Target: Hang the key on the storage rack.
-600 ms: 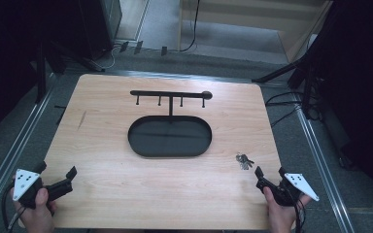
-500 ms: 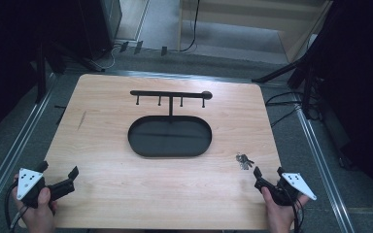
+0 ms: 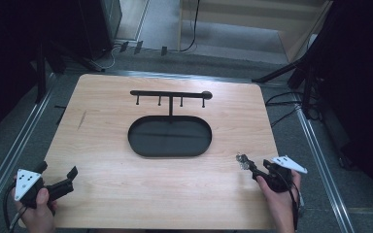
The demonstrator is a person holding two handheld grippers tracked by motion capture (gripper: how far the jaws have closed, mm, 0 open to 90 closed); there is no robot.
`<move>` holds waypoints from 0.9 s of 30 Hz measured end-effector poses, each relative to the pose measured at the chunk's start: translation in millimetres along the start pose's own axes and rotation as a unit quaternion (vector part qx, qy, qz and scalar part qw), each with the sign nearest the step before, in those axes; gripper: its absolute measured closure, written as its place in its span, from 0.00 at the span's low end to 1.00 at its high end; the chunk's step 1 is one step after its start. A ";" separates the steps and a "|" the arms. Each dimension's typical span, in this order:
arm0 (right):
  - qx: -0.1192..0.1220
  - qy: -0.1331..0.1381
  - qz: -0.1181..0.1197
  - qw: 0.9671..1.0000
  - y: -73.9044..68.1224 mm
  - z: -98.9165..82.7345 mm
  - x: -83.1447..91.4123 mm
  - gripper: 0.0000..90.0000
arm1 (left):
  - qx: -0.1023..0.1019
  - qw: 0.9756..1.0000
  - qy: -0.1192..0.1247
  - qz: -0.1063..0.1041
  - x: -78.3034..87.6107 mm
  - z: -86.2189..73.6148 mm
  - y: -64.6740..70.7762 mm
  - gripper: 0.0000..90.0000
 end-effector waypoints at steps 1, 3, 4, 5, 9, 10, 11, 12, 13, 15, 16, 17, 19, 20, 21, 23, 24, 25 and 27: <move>0.006 -0.026 -0.002 1.000 -1.5 5.3 -2.9 0.46 | 0.000 1.000 0.000 -0.001 0.0 0.0 0.2 0.00; 0.010 -0.094 -0.023 0.995 -3.8 20.3 -10.8 0.51 | 0.003 1.000 -0.002 -0.003 -0.2 0.0 -0.5 0.00; 0.012 -0.105 -0.019 0.994 -5.5 24.3 -13.2 0.52 | 0.007 1.000 -0.003 -0.005 -0.7 0.0 -0.9 0.00; 0.012 -0.105 -0.019 0.994 -5.5 24.3 -13.2 0.52 | 0.007 1.000 -0.003 -0.005 -0.7 0.0 -0.9 0.00; 0.066 -0.174 0.010 0.983 -19.8 41.4 -29.4 0.49 | 0.009 1.000 -0.005 -0.007 -1.1 0.0 -1.6 0.00; 0.085 -0.212 0.033 0.973 -24.5 46.3 -38.0 0.44 | 0.010 1.000 -0.005 -0.008 -1.1 0.1 -1.6 0.00; 0.085 -0.212 0.033 0.973 -24.5 46.3 -38.0 0.44 | 0.010 1.000 -0.005 -0.008 -1.1 0.1 -1.6 0.00; 0.106 -0.224 0.045 0.968 -26.3 48.4 -42.0 0.43 | 0.010 1.000 -0.004 -0.009 -1.1 0.1 -1.5 0.00; 0.122 -0.234 0.052 0.963 -27.3 49.2 -44.7 0.41 | 0.010 1.000 -0.004 -0.008 -1.2 0.1 -1.6 0.00; 0.121 -0.277 0.072 0.950 -27.0 46.2 -52.6 0.37 | 0.010 1.000 -0.006 -0.007 -1.6 0.0 -1.4 0.00; 0.111 -0.295 0.072 0.946 -25.0 44.1 -55.2 0.36 | 0.008 1.000 -0.006 -0.007 -1.9 0.0 -1.3 0.00; 0.081 -0.331 0.043 0.939 -17.7 36.1 -62.5 0.38 | 0.008 1.000 -0.006 -0.008 -1.8 0.0 -1.3 0.00; 0.074 -0.354 0.027 0.932 -14.3 28.6 -66.6 0.40 | 0.010 1.000 -0.005 -0.009 -1.5 0.1 -1.6 0.00; 0.082 -0.358 0.014 0.930 -13.5 26.9 -68.9 0.42 | 0.013 1.000 -0.003 -0.013 -1.3 0.2 -1.9 0.00; 0.082 -0.358 0.014 0.930 -13.5 26.9 -68.9 0.42 | 0.013 1.000 -0.003 -0.013 -1.3 0.2 -1.9 0.00; 0.071 -0.356 0.010 0.932 -13.8 28.6 -71.2 0.45 | 0.014 1.000 -0.003 -0.014 -1.2 0.2 -2.1 0.00; 0.066 -0.354 0.010 0.933 -15.2 29.5 -72.9 0.46 | 0.014 1.000 -0.004 -0.008 -1.7 0.2 -2.2 0.04; 0.072 -0.355 0.001 0.932 -16.0 29.5 -72.9 0.48 | 0.013 1.000 -0.005 -0.007 -1.8 0.2 -2.1 0.05; 0.081 -0.353 -0.001 0.932 -17.2 29.9 -73.1 0.56 | 0.012 1.000 -0.005 -0.006 -1.9 0.2 -1.9 0.05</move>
Point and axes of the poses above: each handheld gripper's, and its own axes: x roughly backward along the jaws, z roughly out of its top, y roughly to its right, the point moved 5 cm from there along -x, roughly forward along the jaws, and after that the axes turned 8 degrees about y, right-handed, at the moved point
